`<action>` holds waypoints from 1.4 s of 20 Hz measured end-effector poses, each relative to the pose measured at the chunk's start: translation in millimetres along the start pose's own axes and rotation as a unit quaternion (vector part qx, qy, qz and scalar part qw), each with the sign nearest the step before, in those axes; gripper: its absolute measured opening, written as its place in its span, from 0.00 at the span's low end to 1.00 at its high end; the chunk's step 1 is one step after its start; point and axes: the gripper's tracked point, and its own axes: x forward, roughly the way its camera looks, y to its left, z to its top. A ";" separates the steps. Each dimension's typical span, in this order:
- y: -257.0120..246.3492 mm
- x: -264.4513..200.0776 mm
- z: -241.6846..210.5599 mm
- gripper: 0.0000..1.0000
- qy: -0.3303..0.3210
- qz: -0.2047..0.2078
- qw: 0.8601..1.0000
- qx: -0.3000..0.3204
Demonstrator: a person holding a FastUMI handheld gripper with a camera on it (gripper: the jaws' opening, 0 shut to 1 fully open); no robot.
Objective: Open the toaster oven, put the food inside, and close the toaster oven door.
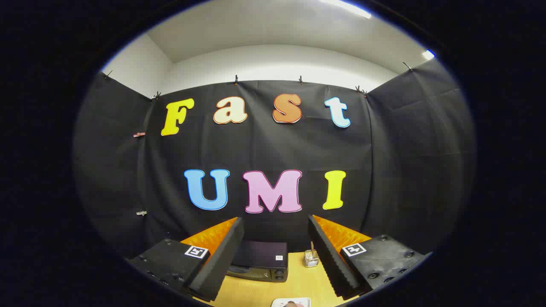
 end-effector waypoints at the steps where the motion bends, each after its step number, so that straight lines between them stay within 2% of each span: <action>1: 0.9 0.9 -0.3 0.98 0.001 0.000 1.000 -0.001; 10: 8.2 3.6 4.2 0.98 -0.009 0.007 1.000 -0.009; 21: 2.4 7.7 4.9 0.98 -0.008 -0.010 1.000 -0.020; 28: 18.2 32.5 -8.4 0.97 0.001 0.005 1.000 -0.002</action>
